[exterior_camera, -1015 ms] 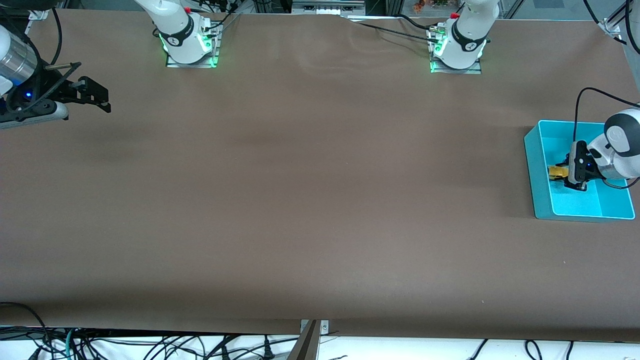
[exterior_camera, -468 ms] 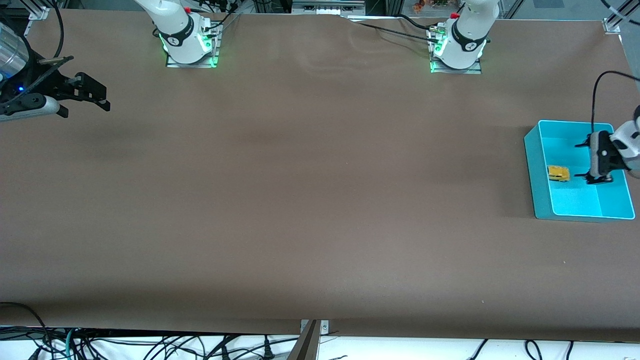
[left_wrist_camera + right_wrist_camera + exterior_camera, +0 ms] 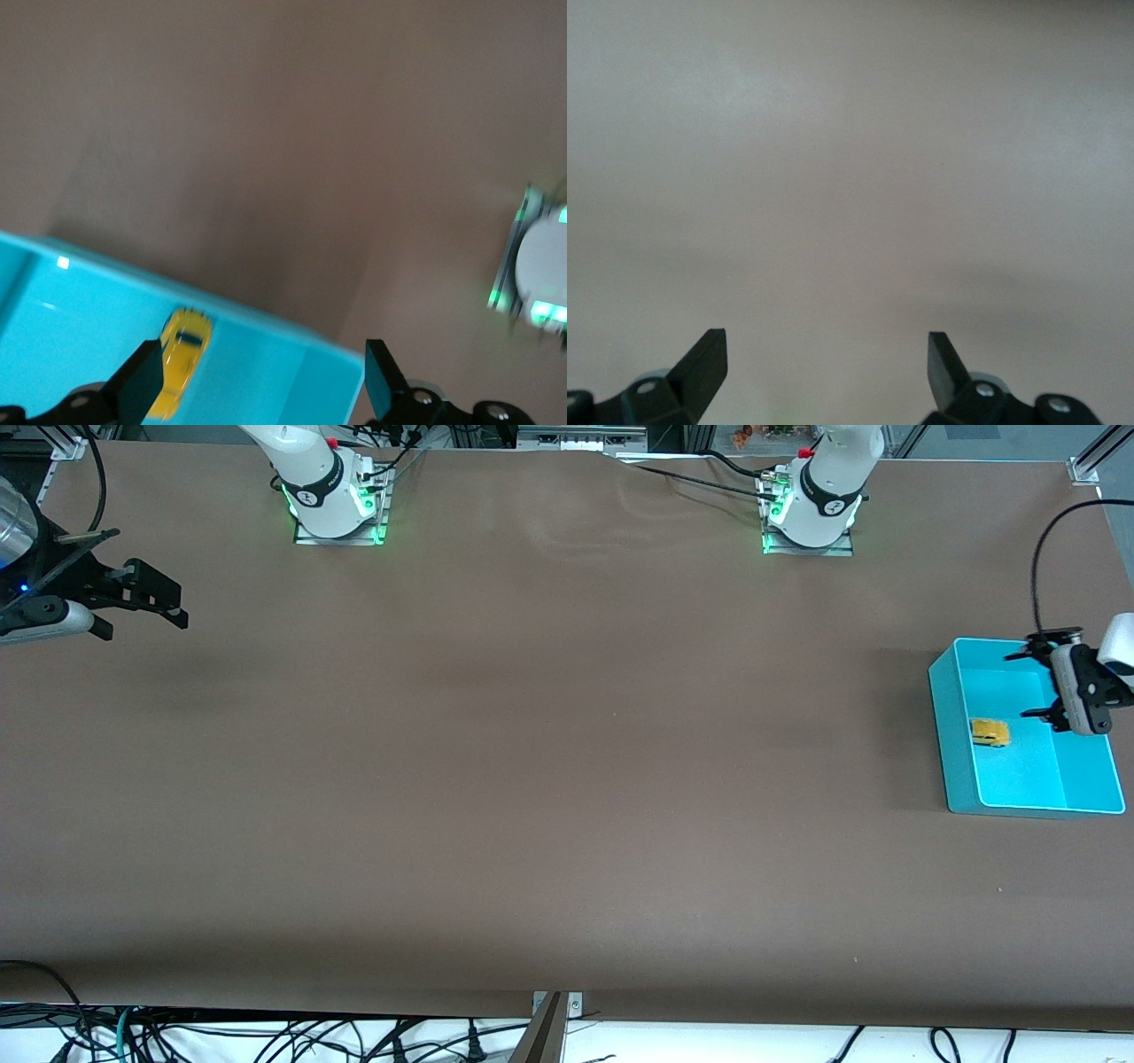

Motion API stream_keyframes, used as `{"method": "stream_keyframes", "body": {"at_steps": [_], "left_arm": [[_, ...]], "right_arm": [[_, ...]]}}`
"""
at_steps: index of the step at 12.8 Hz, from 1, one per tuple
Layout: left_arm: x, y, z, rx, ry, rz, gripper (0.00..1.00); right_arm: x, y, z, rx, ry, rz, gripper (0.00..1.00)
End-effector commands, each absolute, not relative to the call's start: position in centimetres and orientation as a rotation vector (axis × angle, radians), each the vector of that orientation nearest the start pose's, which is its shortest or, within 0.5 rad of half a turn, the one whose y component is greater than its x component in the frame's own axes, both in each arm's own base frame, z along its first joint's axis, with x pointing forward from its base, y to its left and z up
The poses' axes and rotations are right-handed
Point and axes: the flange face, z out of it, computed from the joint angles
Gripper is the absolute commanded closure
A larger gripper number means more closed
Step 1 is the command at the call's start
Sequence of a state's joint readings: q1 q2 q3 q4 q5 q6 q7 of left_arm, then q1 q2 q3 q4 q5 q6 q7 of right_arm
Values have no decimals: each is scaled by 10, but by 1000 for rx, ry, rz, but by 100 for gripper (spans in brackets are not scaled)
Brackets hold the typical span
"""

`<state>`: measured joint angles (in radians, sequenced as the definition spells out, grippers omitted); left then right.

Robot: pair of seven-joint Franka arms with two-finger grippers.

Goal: Wind and store yellow beetle car

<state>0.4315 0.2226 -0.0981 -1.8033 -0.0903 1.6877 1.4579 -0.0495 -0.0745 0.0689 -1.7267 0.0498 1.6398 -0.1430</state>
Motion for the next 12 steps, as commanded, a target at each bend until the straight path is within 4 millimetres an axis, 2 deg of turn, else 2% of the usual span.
{"method": "stream_keyframes", "body": {"at_steps": [1, 4, 6, 8, 11, 12], "left_arm": [[558, 117, 449, -3089, 1556, 257, 0], [571, 27, 502, -3136, 1286, 269, 0], [566, -24, 519, -3185, 1003, 287, 0], [562, -51, 533, -3214, 777, 276, 0], [556, -110, 548, -3217, 376, 271, 0], [555, -124, 553, -3199, 265, 255, 0]], "right_arm": [[536, 17, 605, -3090, -236, 23, 0], [536, 17, 605, -3092, -236, 21, 0], [536, 17, 606, -3092, -239, 16, 0], [535, 18, 608, -3092, -241, 13, 0], [535, 21, 608, -3091, -246, 11, 0], [535, 22, 609, -3091, -248, 9, 0]]}}
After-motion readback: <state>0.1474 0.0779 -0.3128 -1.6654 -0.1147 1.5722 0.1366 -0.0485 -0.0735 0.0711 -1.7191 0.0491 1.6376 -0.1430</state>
